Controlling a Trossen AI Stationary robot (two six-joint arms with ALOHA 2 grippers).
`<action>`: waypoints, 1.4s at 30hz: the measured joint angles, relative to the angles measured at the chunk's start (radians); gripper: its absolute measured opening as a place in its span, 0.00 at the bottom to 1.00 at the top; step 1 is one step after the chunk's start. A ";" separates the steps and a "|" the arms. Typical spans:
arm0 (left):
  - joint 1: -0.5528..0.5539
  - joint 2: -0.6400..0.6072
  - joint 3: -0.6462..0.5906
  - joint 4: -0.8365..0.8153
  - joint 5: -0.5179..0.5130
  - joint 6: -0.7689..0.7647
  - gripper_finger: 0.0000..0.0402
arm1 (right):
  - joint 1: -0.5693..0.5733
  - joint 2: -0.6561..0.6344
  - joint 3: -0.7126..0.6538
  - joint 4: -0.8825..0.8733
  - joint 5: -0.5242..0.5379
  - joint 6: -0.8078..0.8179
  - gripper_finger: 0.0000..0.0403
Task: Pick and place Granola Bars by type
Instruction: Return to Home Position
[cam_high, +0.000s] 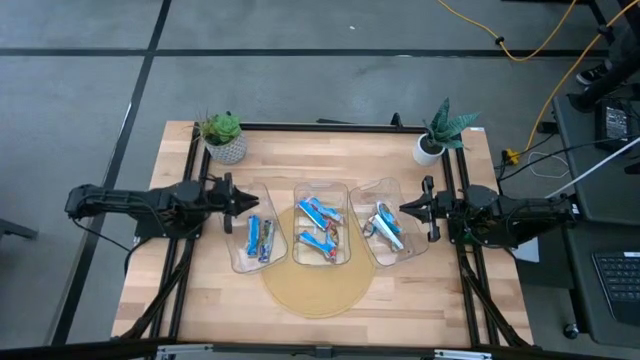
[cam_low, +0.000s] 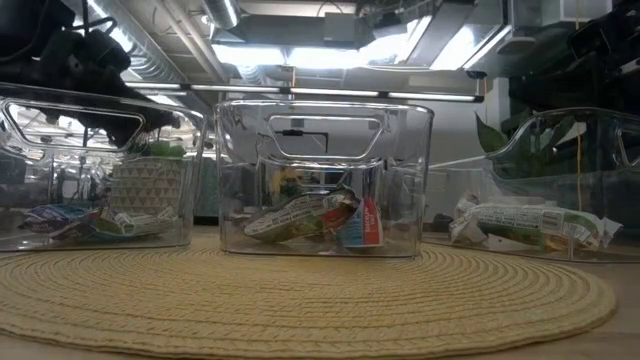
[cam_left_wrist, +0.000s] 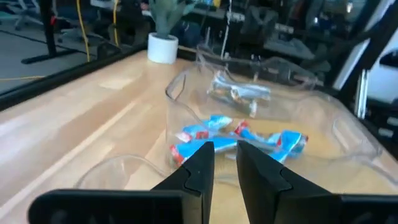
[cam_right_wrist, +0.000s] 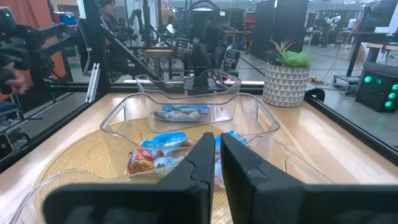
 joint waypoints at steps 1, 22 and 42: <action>0.000 0.011 0.000 0.000 0.003 0.010 0.15 | 0.000 0.000 0.000 0.000 0.000 0.000 0.08; 0.002 -0.030 0.000 -0.003 0.065 0.310 0.15 | 0.000 0.000 0.000 0.000 0.000 0.000 0.08; 0.002 -0.181 0.000 -0.015 0.090 0.279 0.17 | 0.000 0.000 0.000 0.001 0.000 0.000 0.08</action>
